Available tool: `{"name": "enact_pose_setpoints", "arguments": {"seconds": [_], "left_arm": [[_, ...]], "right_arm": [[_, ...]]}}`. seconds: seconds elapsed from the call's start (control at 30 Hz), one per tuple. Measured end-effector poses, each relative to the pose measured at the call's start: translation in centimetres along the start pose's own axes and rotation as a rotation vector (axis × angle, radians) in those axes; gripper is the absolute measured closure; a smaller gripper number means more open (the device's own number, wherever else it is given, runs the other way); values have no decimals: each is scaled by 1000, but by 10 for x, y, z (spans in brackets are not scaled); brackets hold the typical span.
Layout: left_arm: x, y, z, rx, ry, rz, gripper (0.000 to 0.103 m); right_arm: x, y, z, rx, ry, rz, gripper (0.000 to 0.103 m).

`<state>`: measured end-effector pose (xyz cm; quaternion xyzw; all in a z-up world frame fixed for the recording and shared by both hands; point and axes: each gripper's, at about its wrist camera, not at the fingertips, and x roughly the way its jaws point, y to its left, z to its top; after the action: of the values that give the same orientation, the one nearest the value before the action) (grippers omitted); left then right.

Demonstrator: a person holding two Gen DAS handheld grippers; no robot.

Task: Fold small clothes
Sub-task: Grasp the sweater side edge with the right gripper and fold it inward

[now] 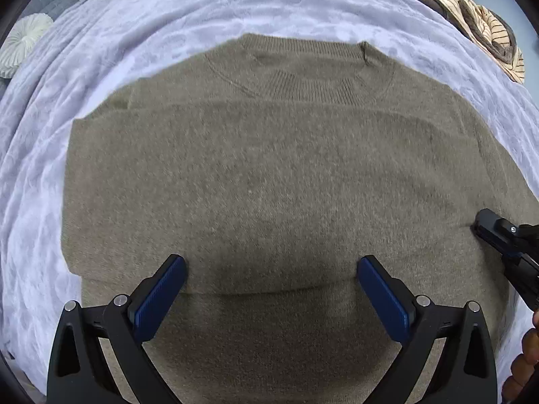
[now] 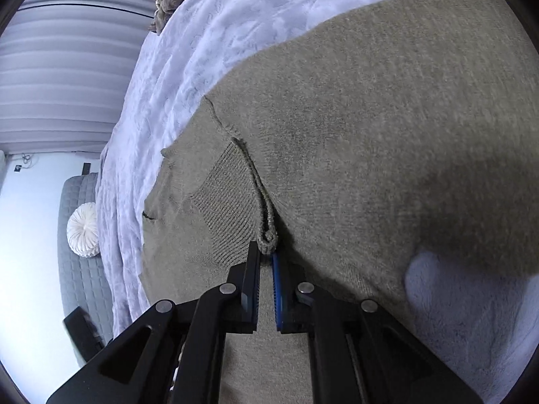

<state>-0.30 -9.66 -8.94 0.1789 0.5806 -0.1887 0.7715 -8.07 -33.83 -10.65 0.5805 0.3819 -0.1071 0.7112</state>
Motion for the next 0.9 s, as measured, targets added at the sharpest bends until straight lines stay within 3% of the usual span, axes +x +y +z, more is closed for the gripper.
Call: {"name": "enact_pose_setpoints", "arguments": {"seconds": [0.23, 0.37, 0.57, 0.8, 0.9], "left_arm": [[1, -7, -5, 32, 28, 9, 1], [4, -10, -7, 57, 71, -1, 1], [-4, -25, -8, 85, 57, -23, 1], [-10, -58, -6, 131, 31, -53, 1], [-13, -66, -3, 138, 22, -64, 1]], "right_arm": [[-42, -19, -12, 39, 3, 63, 91], [-76, -45, -17, 89, -48, 52, 63], [-141, -109, -20, 237, -211, -26, 62], [-194, -155, -23, 422, -414, -123, 62], [-209, -168, -23, 491, -511, -123, 62]]}}
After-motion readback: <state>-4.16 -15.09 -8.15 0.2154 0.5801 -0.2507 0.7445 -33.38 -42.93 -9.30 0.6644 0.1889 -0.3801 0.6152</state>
